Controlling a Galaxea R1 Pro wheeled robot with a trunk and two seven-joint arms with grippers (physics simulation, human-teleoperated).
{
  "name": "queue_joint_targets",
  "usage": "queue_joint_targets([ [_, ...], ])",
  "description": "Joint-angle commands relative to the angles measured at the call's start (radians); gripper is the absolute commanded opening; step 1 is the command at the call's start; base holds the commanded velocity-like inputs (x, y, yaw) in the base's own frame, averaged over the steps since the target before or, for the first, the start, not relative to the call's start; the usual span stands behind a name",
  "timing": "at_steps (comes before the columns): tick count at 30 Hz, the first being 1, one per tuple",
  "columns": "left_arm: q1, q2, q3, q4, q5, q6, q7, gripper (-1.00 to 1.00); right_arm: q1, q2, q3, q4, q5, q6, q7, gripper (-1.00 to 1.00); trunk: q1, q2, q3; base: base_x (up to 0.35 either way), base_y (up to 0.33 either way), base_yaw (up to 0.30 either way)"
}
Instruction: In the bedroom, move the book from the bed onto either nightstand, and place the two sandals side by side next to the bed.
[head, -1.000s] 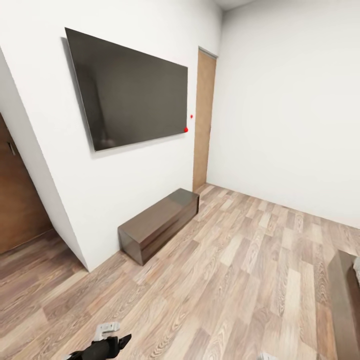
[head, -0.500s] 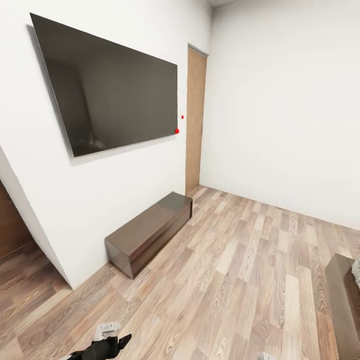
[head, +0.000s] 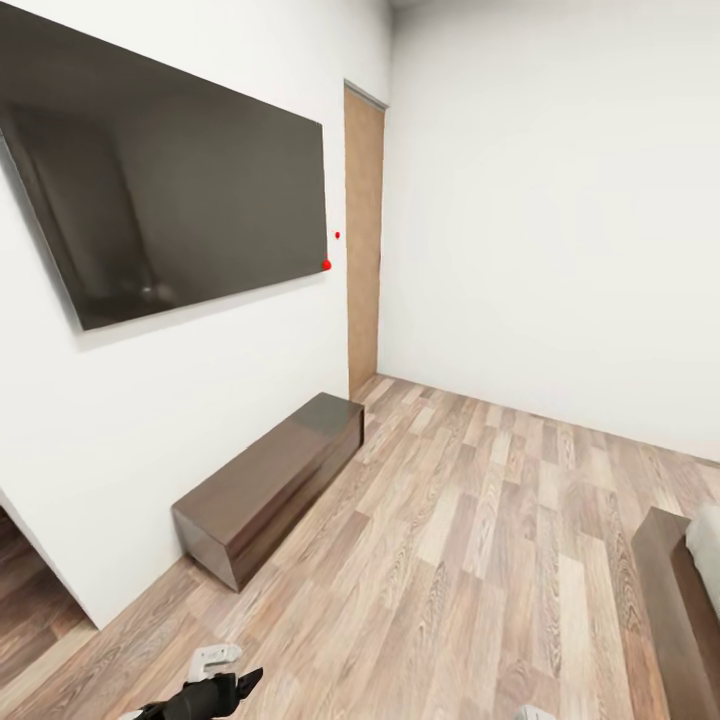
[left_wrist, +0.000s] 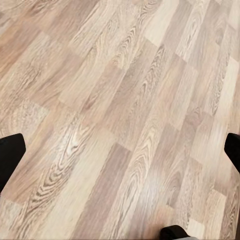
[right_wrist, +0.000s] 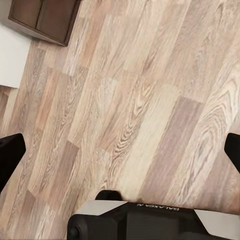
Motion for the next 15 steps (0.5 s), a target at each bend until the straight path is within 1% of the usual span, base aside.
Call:
queue_joint_targets([
  [1, -0.001, 0.0, 0.007, 0.001, -0.011, -0.006, -0.001, 1.0, -0.001, 0.0, 0.008, 0.001, -0.007, -0.004, 0.003, 1.0, 0.001, -0.002, -0.002, 0.123, 0.0, -0.073],
  [6, -0.001, 0.0, 0.007, 0.001, -0.011, -0.006, -0.001, 1.0, -0.001, -0.001, 0.009, 0.001, -0.007, -0.004, 0.004, 1.0, 0.001, -0.002, -0.002, 0.047, 0.0, -0.2],
  [15, -0.001, 0.0, 0.007, 0.001, -0.011, -0.006, -0.001, 1.0, -0.001, -0.004, 0.009, 0.001, -0.007, -0.004, 0.004, 1.0, 0.001, -0.002, -0.002, 0.005, 0.0, -0.275],
])
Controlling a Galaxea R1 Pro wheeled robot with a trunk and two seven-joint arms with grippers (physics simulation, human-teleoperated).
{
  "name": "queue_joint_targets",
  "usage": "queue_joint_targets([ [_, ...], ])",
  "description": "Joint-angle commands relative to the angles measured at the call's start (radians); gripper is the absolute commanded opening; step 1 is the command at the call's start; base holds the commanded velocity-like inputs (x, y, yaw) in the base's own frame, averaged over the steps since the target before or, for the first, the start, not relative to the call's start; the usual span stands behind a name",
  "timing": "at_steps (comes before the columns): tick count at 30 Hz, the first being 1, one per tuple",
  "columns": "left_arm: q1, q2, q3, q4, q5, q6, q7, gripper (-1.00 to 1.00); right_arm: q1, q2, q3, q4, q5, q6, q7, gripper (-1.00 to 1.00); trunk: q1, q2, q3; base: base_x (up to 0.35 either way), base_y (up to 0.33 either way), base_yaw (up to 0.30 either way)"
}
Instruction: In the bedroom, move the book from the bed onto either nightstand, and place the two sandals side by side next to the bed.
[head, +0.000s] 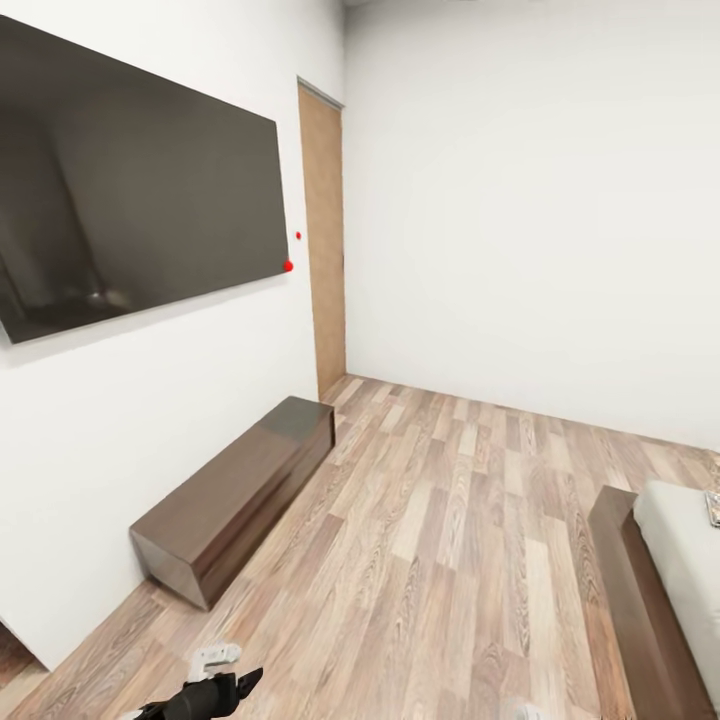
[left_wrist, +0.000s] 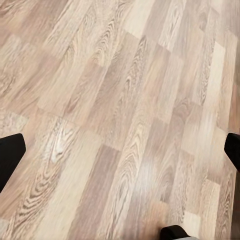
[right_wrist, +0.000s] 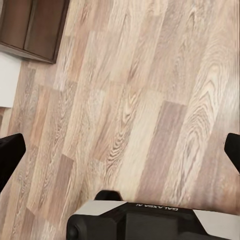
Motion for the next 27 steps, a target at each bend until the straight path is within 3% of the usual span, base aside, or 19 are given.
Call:
queue_joint_targets([
  [1, -0.001, 0.0, 0.007, 0.001, -0.011, -0.006, -0.002, 1.0, -0.001, 0.0, 0.008, 0.001, -0.006, -0.004, 0.003, 1.0, 0.001, -0.002, -0.002, 0.0, 0.0, -0.282],
  [27, -0.001, 0.0, 0.007, 0.001, -0.011, -0.006, -0.002, 1.0, -0.001, 0.0, 0.009, 0.001, -0.006, -0.004, 0.002, 1.0, 0.001, -0.002, -0.002, 0.0, 0.0, -0.281],
])
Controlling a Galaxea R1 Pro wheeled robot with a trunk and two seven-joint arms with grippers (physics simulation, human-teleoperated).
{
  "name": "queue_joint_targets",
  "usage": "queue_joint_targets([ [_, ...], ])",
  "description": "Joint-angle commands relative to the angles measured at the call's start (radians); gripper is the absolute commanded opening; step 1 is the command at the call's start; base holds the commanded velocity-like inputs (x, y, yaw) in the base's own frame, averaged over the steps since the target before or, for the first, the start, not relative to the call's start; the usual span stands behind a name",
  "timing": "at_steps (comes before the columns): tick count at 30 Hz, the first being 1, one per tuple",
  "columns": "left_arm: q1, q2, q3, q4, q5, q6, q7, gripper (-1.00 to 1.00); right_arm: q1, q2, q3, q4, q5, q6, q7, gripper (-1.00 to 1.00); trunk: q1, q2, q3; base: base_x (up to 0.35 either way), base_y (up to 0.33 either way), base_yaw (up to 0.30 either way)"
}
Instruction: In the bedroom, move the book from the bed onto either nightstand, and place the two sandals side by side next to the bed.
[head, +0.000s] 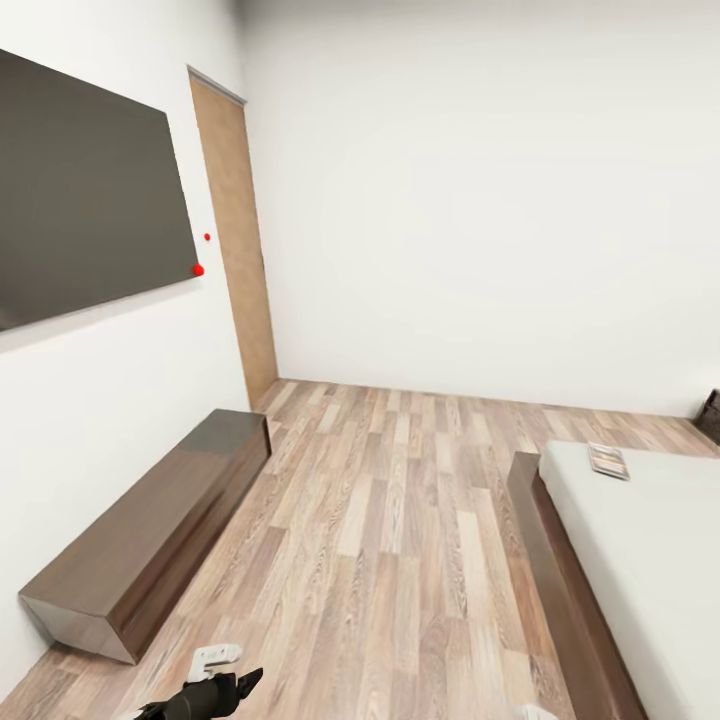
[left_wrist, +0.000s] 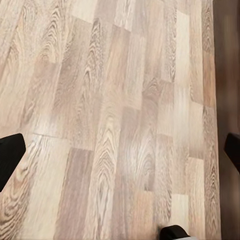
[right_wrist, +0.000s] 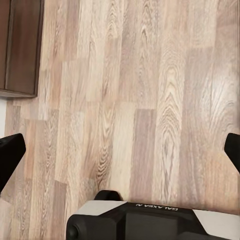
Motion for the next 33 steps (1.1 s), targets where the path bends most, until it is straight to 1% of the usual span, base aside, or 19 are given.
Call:
queue_joint_targets([
  [1, -0.001, 0.0, 0.007, 0.001, -0.011, -0.006, -0.002, 1.0, -0.001, 0.0, 0.008, 0.001, -0.006, -0.004, 0.003, 1.0, 0.001, -0.002, -0.002, 0.0, 0.0, -0.182],
  [14, -0.001, 0.0, 0.008, 0.001, -0.01, -0.007, -0.001, 1.0, -0.001, 0.0, 0.009, 0.001, -0.006, -0.004, 0.003, 1.0, 0.001, -0.002, -0.002, 0.02, 0.0, -0.028],
  [33, -0.001, 0.004, 0.01, 0.001, -0.006, -0.007, 0.001, 1.0, -0.001, 0.001, 0.009, 0.001, -0.006, -0.004, 0.003, 1.0, 0.001, -0.002, -0.002, 0.314, 0.0, 0.0],
])
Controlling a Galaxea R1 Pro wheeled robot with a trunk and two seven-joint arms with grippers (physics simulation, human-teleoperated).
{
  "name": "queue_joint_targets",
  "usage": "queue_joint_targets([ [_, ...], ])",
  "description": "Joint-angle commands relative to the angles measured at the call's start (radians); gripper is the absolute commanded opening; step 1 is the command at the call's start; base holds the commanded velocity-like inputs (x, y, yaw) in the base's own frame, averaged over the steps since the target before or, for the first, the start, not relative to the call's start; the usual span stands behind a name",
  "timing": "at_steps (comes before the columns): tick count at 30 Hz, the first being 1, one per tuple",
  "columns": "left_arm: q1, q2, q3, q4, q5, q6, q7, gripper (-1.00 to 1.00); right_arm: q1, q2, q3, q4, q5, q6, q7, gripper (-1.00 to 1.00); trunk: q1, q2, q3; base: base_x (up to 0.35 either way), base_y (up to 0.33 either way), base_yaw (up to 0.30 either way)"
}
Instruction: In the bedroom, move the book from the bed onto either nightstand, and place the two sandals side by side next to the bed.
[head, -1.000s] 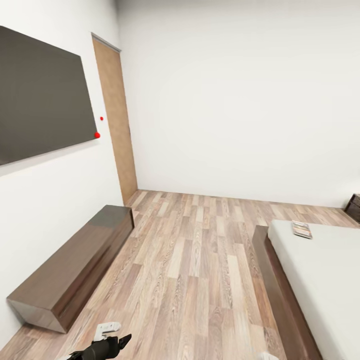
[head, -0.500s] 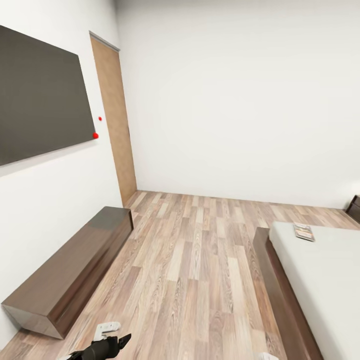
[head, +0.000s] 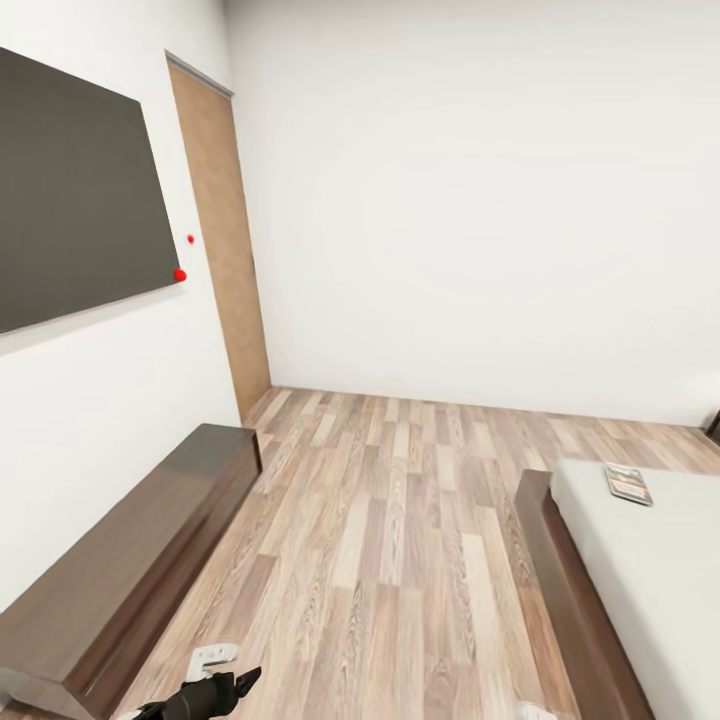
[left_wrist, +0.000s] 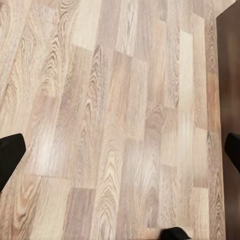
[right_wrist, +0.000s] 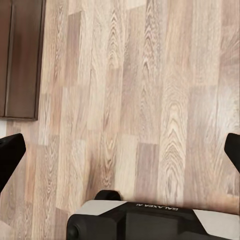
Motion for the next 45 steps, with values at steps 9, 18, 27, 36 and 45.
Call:
queue_joint_targets([
  [9, -0.001, 0.001, 0.008, 0.001, -0.009, -0.006, -0.001, 1.0, -0.001, -0.001, 0.008, 0.001, -0.007, -0.004, 0.003, 1.0, 0.001, -0.002, -0.002, 0.333, 0.0, 0.0],
  [18, -0.001, 0.001, 0.008, 0.001, -0.009, -0.006, -0.001, 1.0, -0.001, -0.001, 0.007, 0.001, -0.007, -0.004, 0.003, 1.0, 0.001, -0.002, -0.002, 0.333, 0.0, 0.0],
  [27, -0.001, 0.001, 0.008, 0.001, -0.009, -0.006, -0.001, 1.0, -0.001, -0.001, 0.007, 0.001, -0.007, -0.004, 0.003, 1.0, 0.001, -0.002, -0.002, 0.333, 0.0, 0.0],
  [36, -0.001, 0.0, 0.007, 0.001, -0.011, -0.007, 0.0, 1.0, -0.001, 0.0, 0.008, 0.001, -0.006, -0.004, 0.002, 1.0, 0.001, -0.002, -0.002, 0.333, 0.0, 0.0],
  [45, 0.002, 0.0, -0.013, -0.001, -0.028, -0.006, 0.017, 1.0, -0.001, -0.002, 0.007, 0.001, -0.006, -0.004, 0.001, 1.0, 0.001, -0.002, -0.002, 0.333, 0.0, 0.0],
])
